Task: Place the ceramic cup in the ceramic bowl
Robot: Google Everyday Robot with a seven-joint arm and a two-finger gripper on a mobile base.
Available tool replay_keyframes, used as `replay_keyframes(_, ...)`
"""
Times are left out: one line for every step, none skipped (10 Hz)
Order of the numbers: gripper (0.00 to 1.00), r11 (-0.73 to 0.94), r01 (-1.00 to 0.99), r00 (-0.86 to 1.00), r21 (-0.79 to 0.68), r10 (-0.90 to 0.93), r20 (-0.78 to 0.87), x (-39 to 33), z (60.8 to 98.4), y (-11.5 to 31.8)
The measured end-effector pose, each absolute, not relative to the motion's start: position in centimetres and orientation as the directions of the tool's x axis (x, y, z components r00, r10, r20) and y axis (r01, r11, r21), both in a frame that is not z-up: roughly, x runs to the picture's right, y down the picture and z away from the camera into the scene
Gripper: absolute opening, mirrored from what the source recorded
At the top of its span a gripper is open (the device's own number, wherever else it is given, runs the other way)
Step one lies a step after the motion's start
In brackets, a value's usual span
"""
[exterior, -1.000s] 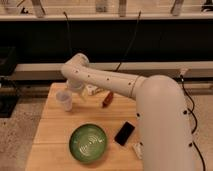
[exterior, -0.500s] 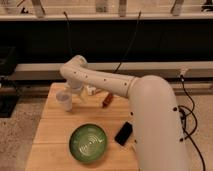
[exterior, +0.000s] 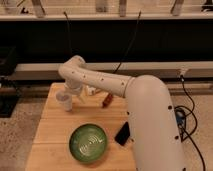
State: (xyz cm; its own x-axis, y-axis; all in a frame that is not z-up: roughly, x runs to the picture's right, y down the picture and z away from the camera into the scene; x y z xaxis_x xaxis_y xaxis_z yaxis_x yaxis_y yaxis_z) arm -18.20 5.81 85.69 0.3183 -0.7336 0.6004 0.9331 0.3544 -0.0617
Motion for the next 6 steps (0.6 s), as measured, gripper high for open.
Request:
replay_keyframes(0.8, 0.349, 0.935, 0.314, -0.064, -0.733, 0.603, -18.27, 85.71, 5.94)
replay_keyframes(0.8, 0.346, 0.936, 0.313, -0.064, -0.733, 0.604, -18.25, 85.76, 5.94)
replay_keyframes(0.8, 0.344, 0.937, 0.312, -0.066, -0.733, 0.605, -18.16, 85.8, 5.97)
replay_keyframes(0.8, 0.339, 0.939, 0.307, -0.065, -0.732, 0.608, -18.35, 85.82, 6.18)
replay_keyframes(0.8, 0.336, 0.94, 0.304, -0.065, -0.733, 0.609, -18.47, 85.78, 6.27)
replay_keyframes(0.8, 0.333, 0.941, 0.301, -0.065, -0.733, 0.61, -18.54, 85.76, 6.4)
